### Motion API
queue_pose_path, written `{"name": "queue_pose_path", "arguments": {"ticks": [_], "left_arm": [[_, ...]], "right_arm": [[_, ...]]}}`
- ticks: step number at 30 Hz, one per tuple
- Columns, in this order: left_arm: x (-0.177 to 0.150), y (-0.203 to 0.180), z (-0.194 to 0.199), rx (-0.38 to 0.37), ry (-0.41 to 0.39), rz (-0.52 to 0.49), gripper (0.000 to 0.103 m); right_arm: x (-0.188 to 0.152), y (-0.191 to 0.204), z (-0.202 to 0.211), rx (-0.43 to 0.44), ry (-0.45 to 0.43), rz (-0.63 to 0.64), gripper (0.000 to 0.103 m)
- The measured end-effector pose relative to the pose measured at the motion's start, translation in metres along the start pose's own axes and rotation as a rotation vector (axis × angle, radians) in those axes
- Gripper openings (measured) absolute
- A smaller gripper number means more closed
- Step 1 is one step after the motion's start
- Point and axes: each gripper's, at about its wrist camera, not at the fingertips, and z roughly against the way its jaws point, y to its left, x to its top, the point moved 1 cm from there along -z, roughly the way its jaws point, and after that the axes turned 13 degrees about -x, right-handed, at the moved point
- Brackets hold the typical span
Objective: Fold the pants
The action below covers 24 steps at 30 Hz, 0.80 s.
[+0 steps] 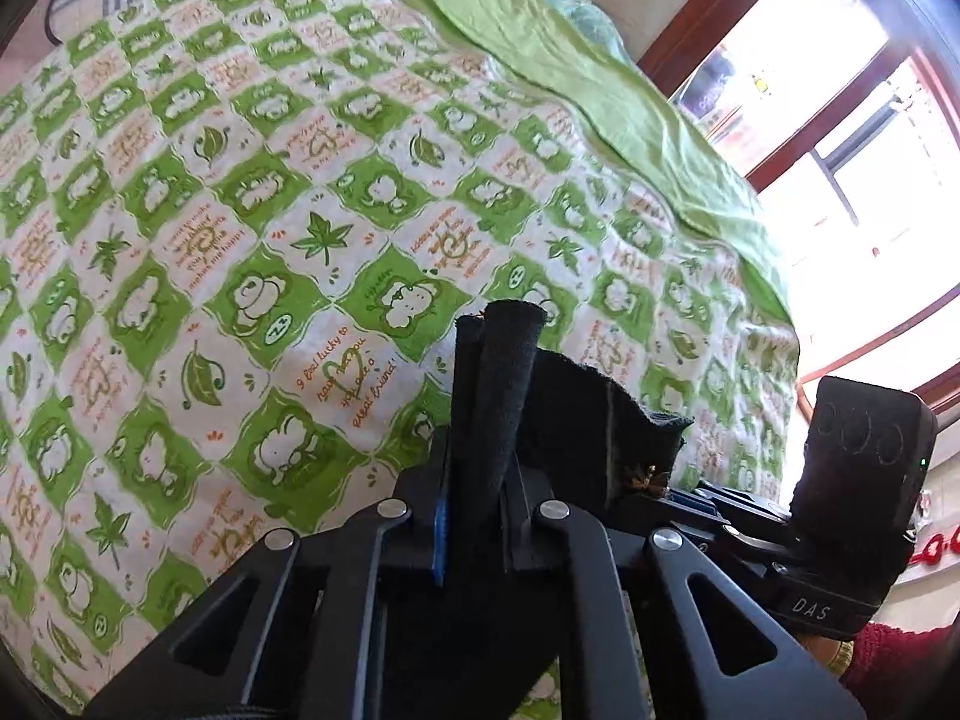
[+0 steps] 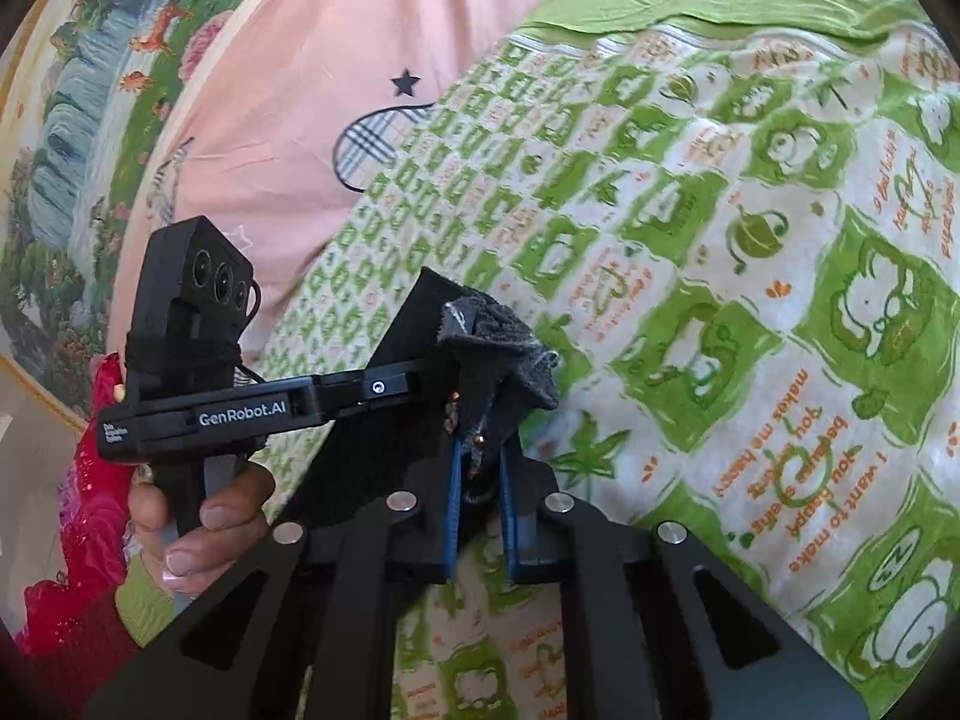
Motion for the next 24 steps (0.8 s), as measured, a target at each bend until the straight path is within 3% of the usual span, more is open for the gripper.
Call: {"name": "queue_pose_path", "arguments": {"ticks": [5, 12, 18, 24], "left_arm": [[-0.017, -0.018, 0.049, -0.01, -0.111, -0.009, 0.01], [-0.066, -0.03, 0.119, -0.03, -0.278, 0.019, 0.009], [-0.111, -0.02, 0.164, -0.015, -0.374, 0.06, 0.009], [-0.154, 0.012, 0.183, -0.008, -0.438, 0.145, 0.009]], "right_arm": [[0.002, 0.029, 0.02, 0.118, -0.024, 0.069, 0.012], [-0.013, 0.09, 0.037, 0.324, -0.003, 0.211, 0.012], [-0.036, 0.13, 0.026, 0.408, 0.073, 0.293, 0.012], [-0.062, 0.159, 0.001, 0.409, 0.145, 0.374, 0.012]]}}
